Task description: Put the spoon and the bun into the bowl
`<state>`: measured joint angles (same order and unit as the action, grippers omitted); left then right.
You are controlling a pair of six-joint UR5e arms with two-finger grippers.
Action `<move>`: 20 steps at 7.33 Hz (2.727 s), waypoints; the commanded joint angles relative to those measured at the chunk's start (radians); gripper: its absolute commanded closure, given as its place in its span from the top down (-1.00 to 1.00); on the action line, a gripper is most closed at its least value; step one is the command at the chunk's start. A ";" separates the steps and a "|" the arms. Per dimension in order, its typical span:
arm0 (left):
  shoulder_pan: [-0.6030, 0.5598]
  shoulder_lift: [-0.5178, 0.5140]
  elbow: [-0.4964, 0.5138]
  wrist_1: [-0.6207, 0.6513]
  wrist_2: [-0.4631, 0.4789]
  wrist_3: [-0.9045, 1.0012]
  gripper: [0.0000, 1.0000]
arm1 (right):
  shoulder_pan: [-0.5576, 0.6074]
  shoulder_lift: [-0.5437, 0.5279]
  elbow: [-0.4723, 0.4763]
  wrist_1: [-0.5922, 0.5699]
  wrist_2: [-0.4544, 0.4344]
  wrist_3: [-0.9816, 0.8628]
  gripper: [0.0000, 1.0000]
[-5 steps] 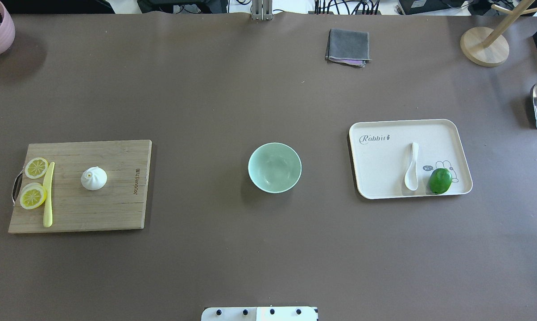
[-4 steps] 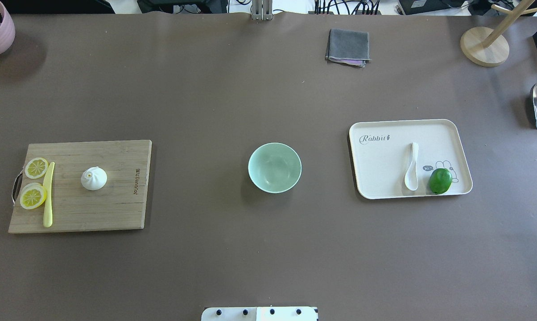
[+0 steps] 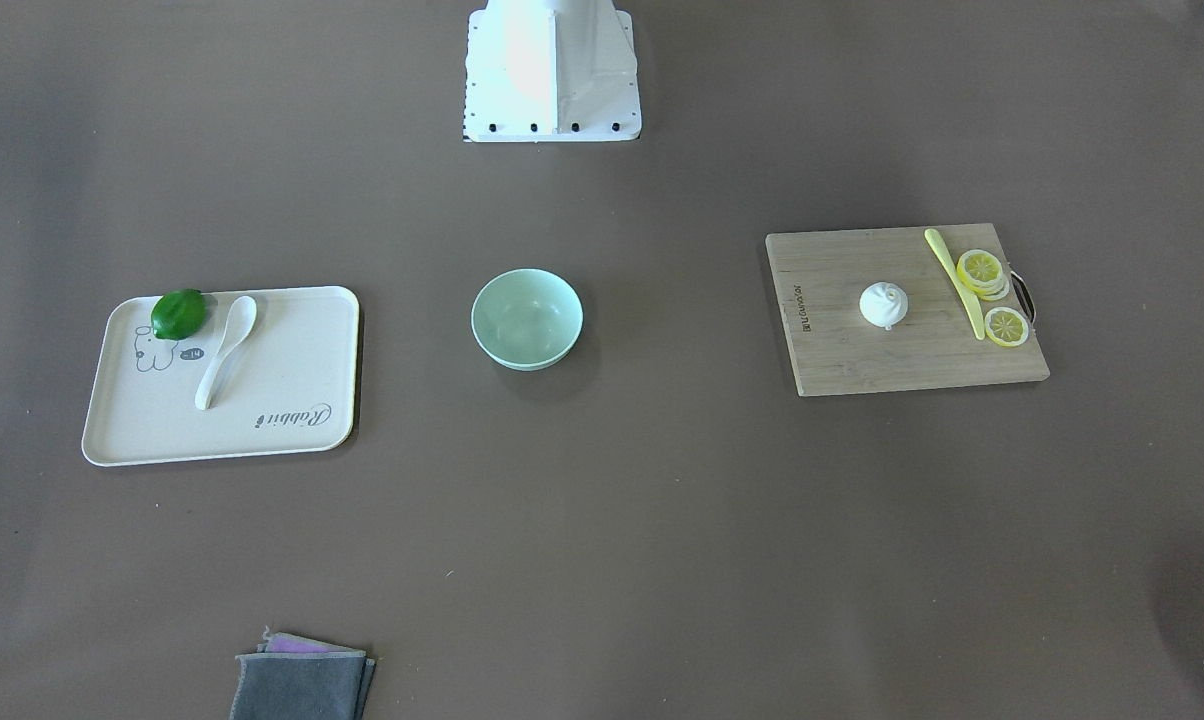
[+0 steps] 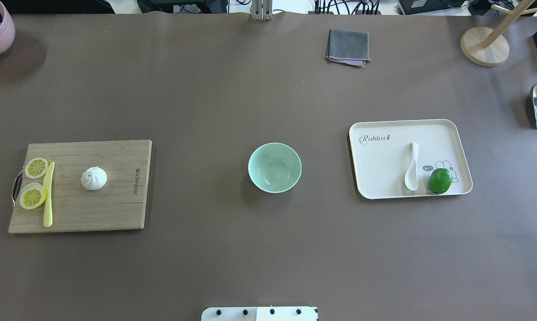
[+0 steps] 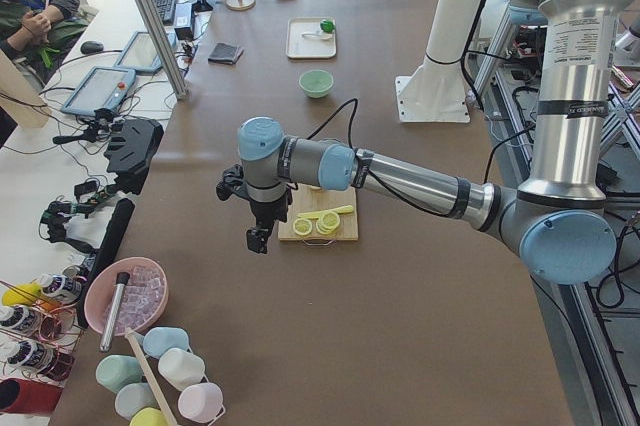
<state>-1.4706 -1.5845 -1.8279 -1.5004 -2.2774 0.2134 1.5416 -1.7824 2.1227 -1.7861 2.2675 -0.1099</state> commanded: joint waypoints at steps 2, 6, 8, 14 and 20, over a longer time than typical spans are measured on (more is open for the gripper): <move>0.000 -0.005 0.012 -0.252 0.001 -0.008 0.98 | 0.043 0.005 0.030 0.097 -0.008 0.004 1.00; 0.003 -0.025 0.128 -0.596 -0.001 -0.009 0.98 | 0.045 -0.043 0.003 0.169 0.004 0.050 1.00; 0.004 -0.029 0.165 -0.629 -0.001 -0.034 0.98 | 0.038 -0.034 -0.001 0.172 0.010 0.123 1.00; 0.112 -0.074 0.188 -0.635 -0.001 -0.155 0.98 | -0.369 0.093 -0.016 0.276 -0.099 0.877 0.96; 0.112 -0.066 0.190 -0.636 -0.001 -0.152 0.98 | -0.690 0.311 -0.211 0.399 -0.316 1.144 0.22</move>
<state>-1.3591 -1.6516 -1.6387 -2.1363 -2.2779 0.0608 0.8816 -1.4901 1.9405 -1.4123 1.9611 1.0178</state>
